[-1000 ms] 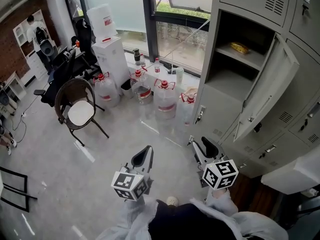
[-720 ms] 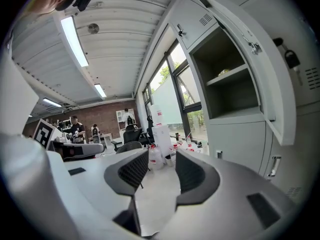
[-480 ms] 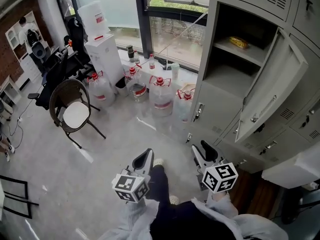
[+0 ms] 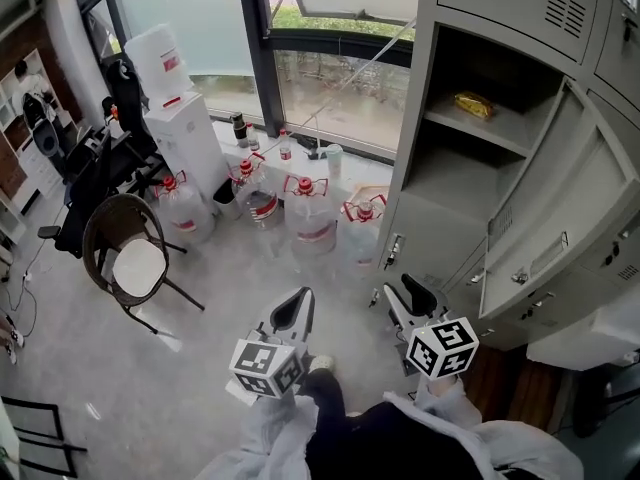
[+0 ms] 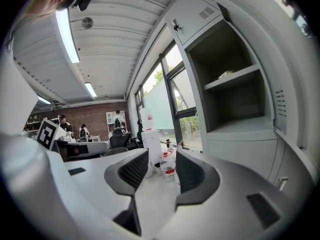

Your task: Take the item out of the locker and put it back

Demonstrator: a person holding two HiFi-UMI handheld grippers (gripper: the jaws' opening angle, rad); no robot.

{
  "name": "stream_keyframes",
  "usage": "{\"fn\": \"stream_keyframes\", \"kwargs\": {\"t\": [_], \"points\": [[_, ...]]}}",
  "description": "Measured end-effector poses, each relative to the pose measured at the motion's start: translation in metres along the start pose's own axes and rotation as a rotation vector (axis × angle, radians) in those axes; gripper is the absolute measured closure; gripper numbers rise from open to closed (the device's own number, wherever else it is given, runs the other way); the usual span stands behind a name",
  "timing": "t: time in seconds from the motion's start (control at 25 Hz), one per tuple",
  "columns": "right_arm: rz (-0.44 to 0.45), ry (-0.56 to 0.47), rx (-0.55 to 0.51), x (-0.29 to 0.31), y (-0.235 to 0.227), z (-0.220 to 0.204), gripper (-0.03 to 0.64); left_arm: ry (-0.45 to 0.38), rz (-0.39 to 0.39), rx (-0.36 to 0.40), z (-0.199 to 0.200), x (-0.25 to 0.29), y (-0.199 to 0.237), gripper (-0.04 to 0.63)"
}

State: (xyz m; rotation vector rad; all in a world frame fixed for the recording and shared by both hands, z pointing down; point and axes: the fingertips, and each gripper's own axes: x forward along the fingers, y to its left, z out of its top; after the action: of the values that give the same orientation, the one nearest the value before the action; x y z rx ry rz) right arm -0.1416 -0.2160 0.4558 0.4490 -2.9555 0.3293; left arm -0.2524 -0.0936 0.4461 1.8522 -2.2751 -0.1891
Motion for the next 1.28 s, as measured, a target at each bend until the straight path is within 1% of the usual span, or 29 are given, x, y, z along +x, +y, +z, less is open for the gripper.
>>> {"fn": "stream_keyframes", "kwargs": {"t": [0.36, 0.76, 0.88, 1.04, 1.28], "points": [[-0.096, -0.019, 0.01, 0.057, -0.023, 0.034, 0.449, 0.021, -0.098, 0.006, 0.033, 0.065, 0.043, 0.586], [-0.244, -0.044, 0.04, 0.094, -0.05, 0.045, 0.449, 0.073, -0.231, 0.023, 0.042, 0.126, 0.079, 0.586], [-0.295, -0.058, 0.052, 0.099, -0.058, 0.047, 0.449, 0.085, -0.282, 0.034, 0.044, 0.144, 0.083, 0.586], [-0.383, -0.08, 0.07, 0.096, -0.07, 0.046, 0.449, 0.113, -0.369, 0.046, 0.043, 0.166, 0.081, 0.586], [-0.519, -0.12, 0.067, 0.076, -0.085, 0.05, 0.449, 0.14, -0.493, 0.06, 0.037, 0.19, 0.07, 0.586]]}}
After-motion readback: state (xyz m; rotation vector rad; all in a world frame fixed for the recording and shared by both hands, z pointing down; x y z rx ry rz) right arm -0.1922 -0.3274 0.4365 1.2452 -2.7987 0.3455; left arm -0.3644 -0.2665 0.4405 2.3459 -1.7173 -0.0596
